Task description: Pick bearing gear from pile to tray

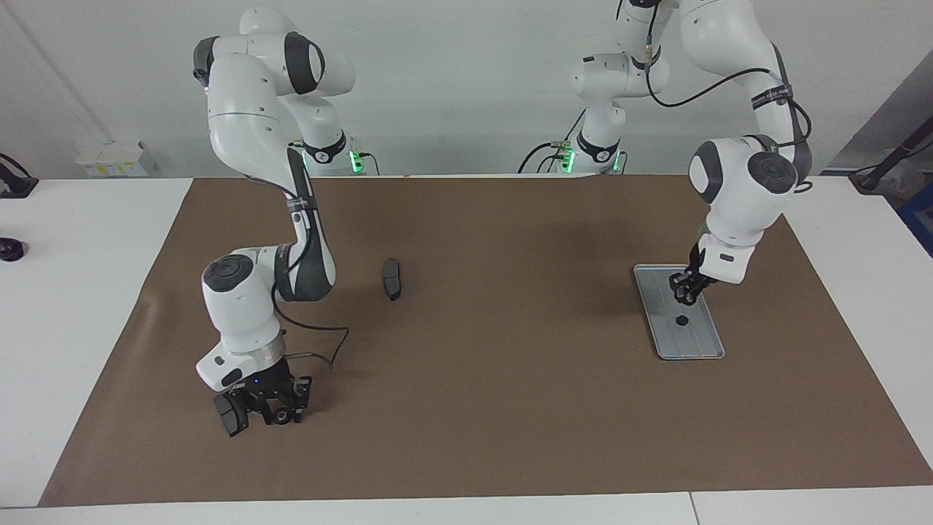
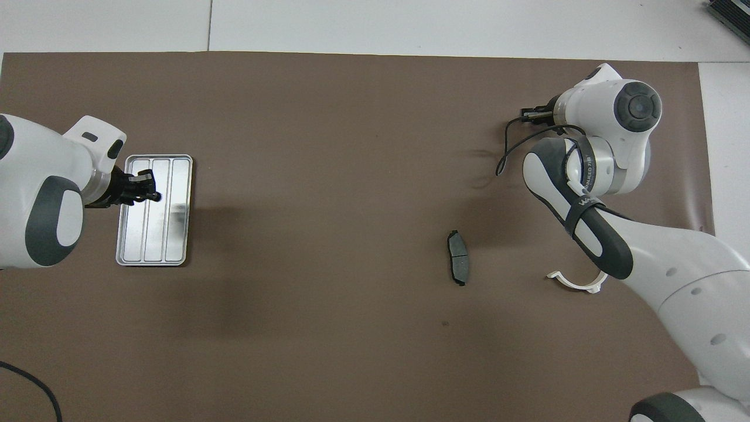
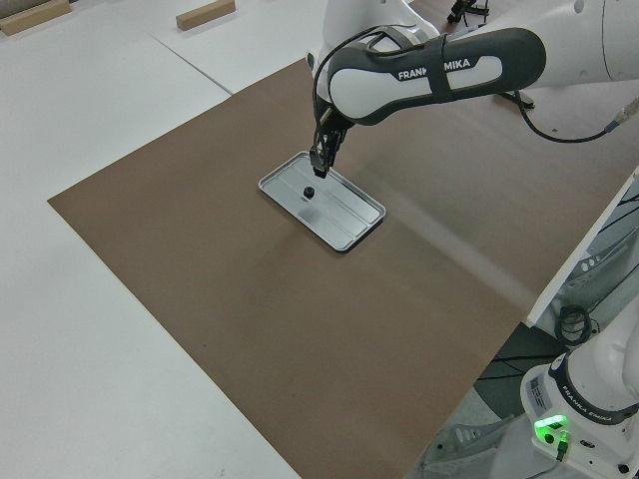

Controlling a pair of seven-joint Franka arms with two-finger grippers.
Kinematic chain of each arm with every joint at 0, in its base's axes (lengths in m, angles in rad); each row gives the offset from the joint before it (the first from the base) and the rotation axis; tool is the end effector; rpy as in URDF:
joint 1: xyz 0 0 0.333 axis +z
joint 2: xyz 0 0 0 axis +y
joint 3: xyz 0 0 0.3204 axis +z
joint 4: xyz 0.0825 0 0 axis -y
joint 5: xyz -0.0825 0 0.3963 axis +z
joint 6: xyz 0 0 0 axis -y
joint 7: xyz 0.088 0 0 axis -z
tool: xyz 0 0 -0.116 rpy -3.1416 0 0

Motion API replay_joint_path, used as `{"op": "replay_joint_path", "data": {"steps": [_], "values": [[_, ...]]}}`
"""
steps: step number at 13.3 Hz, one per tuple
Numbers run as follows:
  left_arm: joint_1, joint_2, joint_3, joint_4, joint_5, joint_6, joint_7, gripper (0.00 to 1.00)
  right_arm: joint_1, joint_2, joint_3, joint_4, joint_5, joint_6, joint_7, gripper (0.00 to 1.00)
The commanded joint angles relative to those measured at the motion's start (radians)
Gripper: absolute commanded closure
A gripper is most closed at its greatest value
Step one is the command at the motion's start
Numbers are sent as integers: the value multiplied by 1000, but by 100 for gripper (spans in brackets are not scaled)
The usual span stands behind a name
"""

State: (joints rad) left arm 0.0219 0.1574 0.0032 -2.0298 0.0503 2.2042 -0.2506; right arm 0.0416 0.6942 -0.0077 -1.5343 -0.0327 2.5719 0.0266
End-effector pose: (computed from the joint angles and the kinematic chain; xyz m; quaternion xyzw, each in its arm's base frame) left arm 0.5925 0.0169 0.3603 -0.9922 -0.1228 -0.0108 0.0196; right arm 0.7539 0.0270 0.2699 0.9851 0.0170 0.1711 0.0081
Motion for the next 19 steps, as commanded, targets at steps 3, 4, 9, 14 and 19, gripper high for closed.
{"op": "replay_joint_path", "data": {"steps": [3, 4, 9, 14, 19], "values": [[95, -70, -11, -211, -17, 166, 119, 100, -12, -1, 2, -7, -4, -68, -2, 68], [93, -68, -12, -227, -17, 176, 119, 100, -14, -1, 2, -7, -4, -68, -2, 73], [78, -65, -12, -231, -38, 178, 106, 100, 23, -15, 3, -4, -15, -73, -5, 84], [69, -72, -14, -254, -40, 181, 109, 22, 141, -70, 14, 2, -6, -73, -4, 84], [50, -73, -15, -207, -38, 164, 117, 0, 342, -81, 14, 13, -10, -45, 41, 84]]}}
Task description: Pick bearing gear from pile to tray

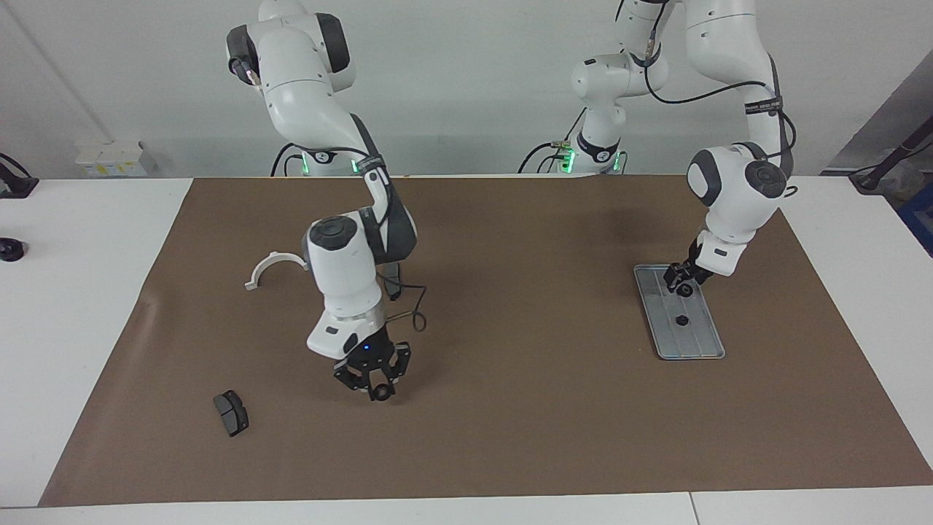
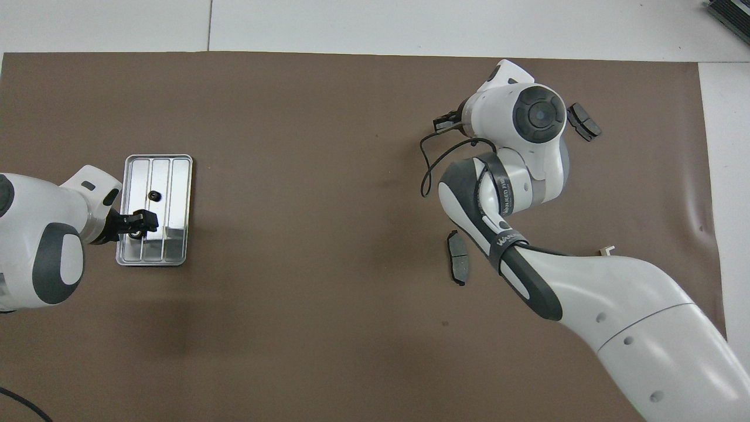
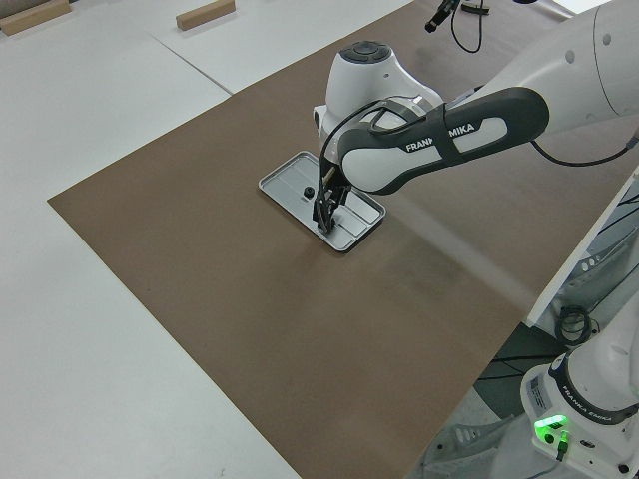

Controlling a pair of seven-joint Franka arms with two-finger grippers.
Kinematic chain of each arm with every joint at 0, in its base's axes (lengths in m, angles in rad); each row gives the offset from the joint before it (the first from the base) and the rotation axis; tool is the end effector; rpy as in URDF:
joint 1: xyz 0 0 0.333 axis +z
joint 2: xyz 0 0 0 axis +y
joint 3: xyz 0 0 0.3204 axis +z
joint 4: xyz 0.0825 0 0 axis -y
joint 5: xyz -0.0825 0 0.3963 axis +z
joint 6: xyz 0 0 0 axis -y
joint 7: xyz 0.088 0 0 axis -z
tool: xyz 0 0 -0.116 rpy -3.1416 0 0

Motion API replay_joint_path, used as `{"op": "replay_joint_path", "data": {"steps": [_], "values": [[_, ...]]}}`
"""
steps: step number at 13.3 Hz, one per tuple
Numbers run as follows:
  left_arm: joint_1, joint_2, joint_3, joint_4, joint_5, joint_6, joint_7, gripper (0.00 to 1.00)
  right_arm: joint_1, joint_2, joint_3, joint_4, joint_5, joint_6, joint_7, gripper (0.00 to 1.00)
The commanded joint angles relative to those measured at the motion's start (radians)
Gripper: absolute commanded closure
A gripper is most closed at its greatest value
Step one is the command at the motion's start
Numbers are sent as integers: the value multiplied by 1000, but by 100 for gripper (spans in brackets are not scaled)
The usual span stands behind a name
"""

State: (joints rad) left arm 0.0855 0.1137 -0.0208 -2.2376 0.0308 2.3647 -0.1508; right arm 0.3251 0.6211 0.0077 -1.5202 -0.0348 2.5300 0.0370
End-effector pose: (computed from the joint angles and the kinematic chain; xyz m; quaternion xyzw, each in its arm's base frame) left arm 0.5463 0.0360 0.3069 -0.9952 -0.0968 -0.0071 0.0094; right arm 0.7158 0.2465 0.3270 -0.9687 -0.1554 -0.1918 0.0252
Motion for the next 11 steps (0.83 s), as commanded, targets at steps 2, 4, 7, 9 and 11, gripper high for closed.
{"op": "replay_joint_path", "data": {"steps": [2, 4, 7, 9, 11], "values": [[-24, -43, 5, 51, -19, -34, 17, 0, 141, -8, -2, 2, -11, 57, 47, 84], [-47, -43, 4, 111, -17, -88, 13, 0, 219, -8, -6, 6, -13, 111, 58, 84], [-70, -35, 4, 173, -19, -139, 7, 0, 308, -8, -3, 18, -23, 131, 60, 83], [-72, -34, 4, 179, -19, -137, 7, 0, 347, 6, -2, 18, -25, 144, 60, 83], [-73, -34, 4, 177, -19, -133, 7, 0, 380, 40, -2, 18, -27, 164, 58, 83]]}}
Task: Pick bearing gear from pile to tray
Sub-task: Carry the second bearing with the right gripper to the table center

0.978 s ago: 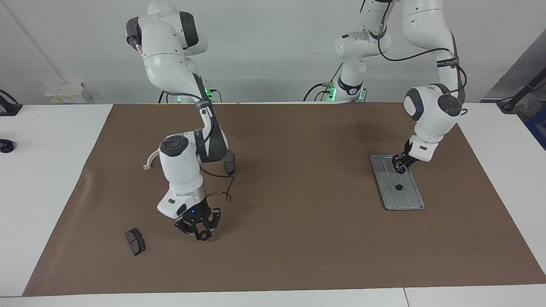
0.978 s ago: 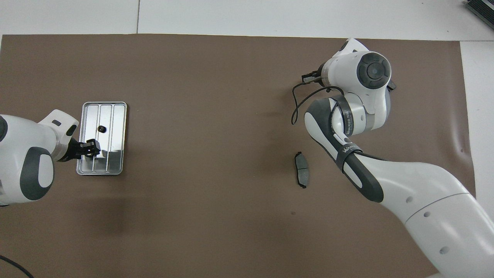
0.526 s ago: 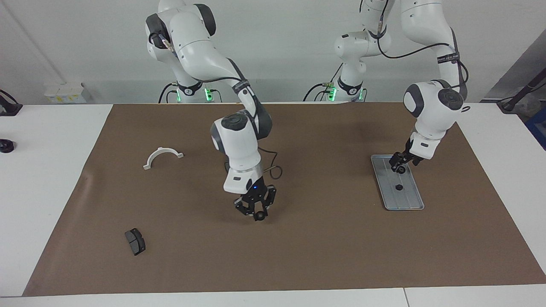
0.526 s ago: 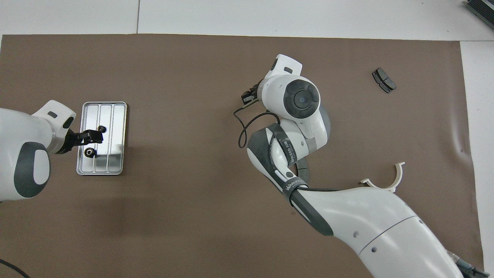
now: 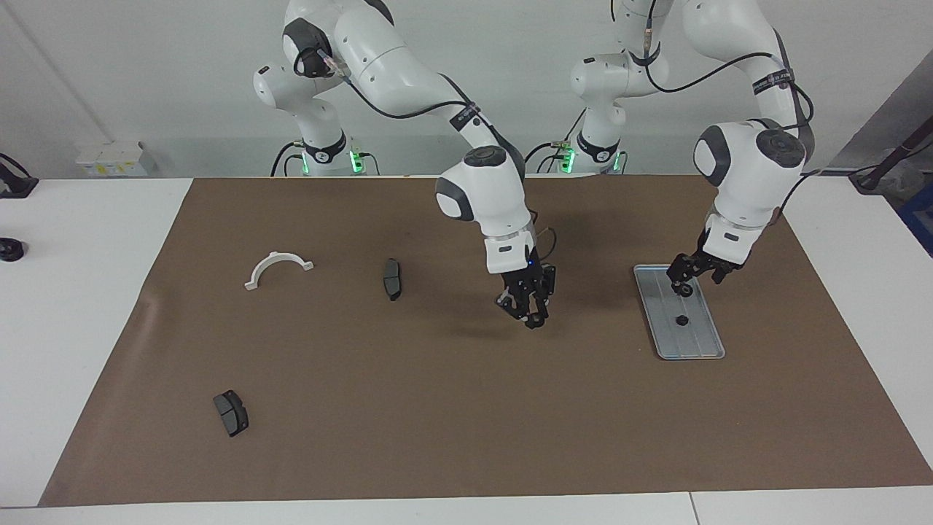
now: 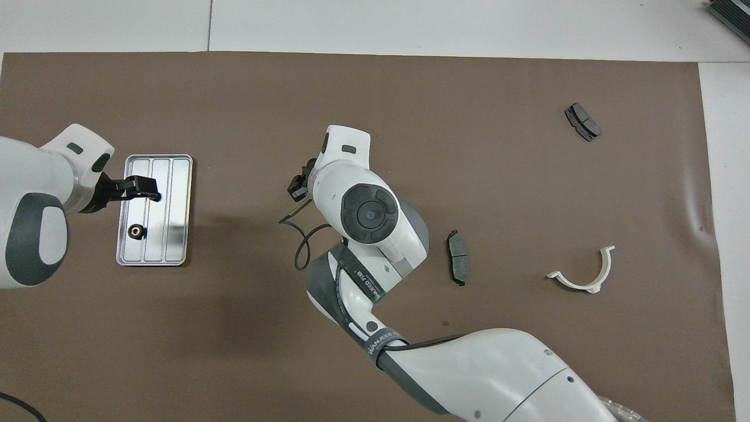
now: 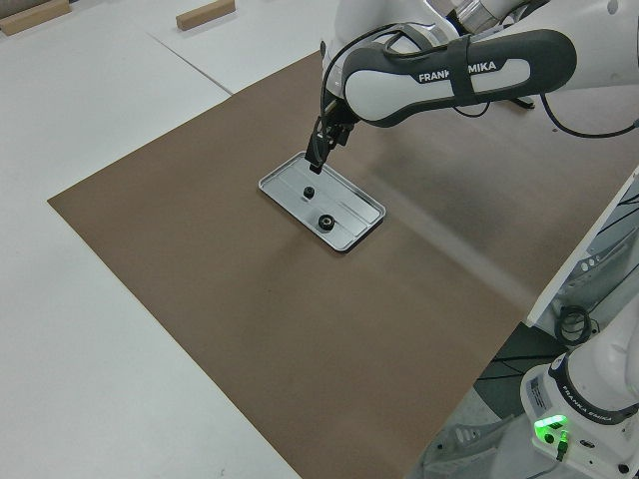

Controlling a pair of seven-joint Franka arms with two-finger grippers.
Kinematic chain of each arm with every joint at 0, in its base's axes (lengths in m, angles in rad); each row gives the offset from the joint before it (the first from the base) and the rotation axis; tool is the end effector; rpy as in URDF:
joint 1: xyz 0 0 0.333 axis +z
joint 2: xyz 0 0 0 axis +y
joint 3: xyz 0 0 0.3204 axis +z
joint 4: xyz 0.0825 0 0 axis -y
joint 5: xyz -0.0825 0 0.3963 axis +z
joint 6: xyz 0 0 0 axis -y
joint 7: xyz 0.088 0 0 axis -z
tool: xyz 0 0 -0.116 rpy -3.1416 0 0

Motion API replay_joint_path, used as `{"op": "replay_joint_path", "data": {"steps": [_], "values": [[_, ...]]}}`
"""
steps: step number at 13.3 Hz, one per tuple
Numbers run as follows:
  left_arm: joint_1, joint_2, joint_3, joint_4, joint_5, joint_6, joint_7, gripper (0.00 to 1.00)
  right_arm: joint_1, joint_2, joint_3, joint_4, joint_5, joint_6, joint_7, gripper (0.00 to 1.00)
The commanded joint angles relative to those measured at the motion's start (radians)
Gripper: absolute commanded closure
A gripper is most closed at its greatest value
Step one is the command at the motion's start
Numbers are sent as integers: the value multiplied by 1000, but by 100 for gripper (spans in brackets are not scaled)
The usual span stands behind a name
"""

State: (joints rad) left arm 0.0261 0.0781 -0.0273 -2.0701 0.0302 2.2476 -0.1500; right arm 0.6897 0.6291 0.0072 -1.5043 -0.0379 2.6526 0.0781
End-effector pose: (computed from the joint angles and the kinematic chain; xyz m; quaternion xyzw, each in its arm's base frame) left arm 0.5834 0.0005 0.3921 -0.9966 -0.0655 -0.0504 0.0074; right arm 0.5894 0.4930 0.3449 -0.9166 -0.3063 -0.2418 0.0868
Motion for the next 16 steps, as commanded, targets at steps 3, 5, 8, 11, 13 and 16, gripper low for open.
{"op": "replay_joint_path", "data": {"steps": [3, 5, 8, 11, 13, 16], "values": [[-14, 2, 10, 7, -18, -13, 4, 0, 56, 31, 5, -4, -5, 46, 17, 73], [-14, 2, 10, 4, -16, -7, 4, 0, 59, 29, 20, -8, 1, 35, 19, 45], [-21, 2, 10, 4, -18, -3, 3, 0, 39, 31, 20, 3, -5, 33, 15, 20], [-79, 3, 10, -7, -18, 36, -125, 0, -33, 21, 22, 62, 16, -37, 15, 20], [-162, 15, 12, -11, -18, 72, -279, 0, -94, 0, 22, 140, 59, -152, 15, 20], [-302, 80, 17, -2, 28, 130, -555, 0, -203, -80, 22, 150, 66, -268, 9, 20]]}}
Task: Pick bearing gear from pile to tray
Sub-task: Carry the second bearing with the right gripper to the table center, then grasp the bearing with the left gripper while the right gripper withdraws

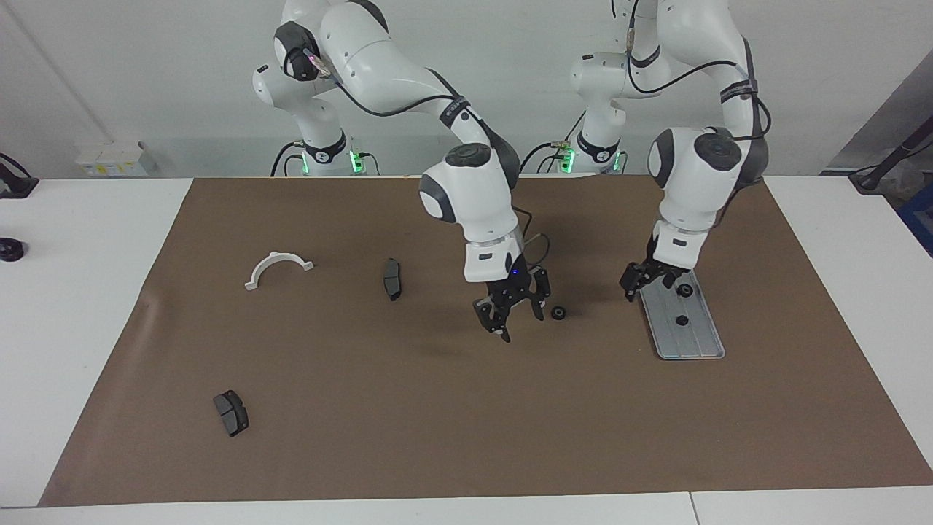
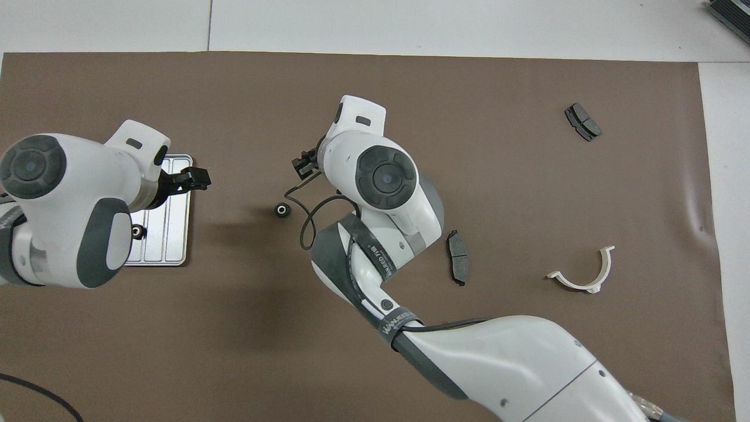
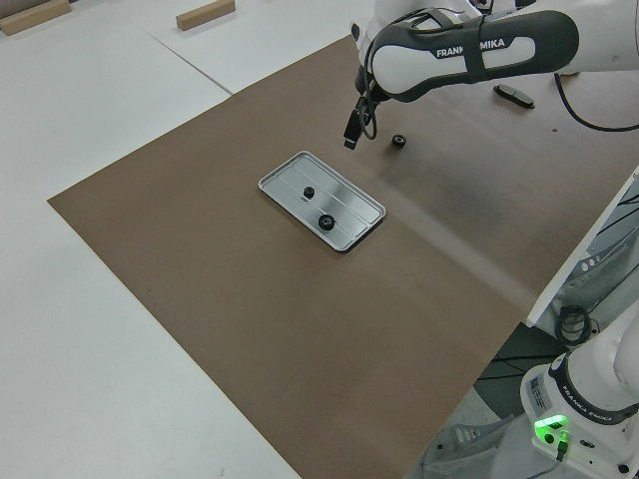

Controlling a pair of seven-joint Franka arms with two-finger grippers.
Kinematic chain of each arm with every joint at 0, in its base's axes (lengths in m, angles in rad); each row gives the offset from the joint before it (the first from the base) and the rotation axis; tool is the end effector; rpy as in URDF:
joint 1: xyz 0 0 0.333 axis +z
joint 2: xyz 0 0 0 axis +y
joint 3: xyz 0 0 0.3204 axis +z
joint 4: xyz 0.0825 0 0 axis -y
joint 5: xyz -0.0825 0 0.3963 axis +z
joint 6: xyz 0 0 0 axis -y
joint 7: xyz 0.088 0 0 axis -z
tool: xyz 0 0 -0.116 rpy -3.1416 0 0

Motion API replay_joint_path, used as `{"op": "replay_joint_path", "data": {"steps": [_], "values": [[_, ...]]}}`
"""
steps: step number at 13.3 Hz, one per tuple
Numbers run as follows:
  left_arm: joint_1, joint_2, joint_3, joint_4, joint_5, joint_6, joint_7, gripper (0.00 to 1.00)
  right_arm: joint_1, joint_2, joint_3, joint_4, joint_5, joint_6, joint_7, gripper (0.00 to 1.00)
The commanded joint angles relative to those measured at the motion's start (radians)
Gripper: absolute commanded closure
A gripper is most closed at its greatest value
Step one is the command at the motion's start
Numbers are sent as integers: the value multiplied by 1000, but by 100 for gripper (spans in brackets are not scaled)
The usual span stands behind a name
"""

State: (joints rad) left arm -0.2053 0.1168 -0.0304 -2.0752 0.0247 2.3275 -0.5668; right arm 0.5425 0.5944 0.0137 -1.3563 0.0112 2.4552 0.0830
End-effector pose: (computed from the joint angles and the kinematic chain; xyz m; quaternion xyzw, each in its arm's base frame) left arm 0.5762 -0.1375 0.3750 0.9853 0.1569 0.0654 0.0193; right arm 0.6633 0.4095 0.4229 -0.9426 -0.2217 -0.2345 0.0860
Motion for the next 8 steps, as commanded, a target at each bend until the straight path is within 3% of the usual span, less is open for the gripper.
{"op": "replay_joint_path", "data": {"steps": [1, 4, 8], "values": [[-104, 66, 18, 15, 78, 59, -219, 0, -94, -71, 23, 2, 16, -131, 3, 20], [-215, 171, 20, 78, 132, 67, -466, 0, -223, -157, 45, 2, 18, -298, -2, 20], [-253, 182, 15, 41, 135, 117, -571, 0, -373, -298, 43, 0, 62, -551, -8, 19]]}}
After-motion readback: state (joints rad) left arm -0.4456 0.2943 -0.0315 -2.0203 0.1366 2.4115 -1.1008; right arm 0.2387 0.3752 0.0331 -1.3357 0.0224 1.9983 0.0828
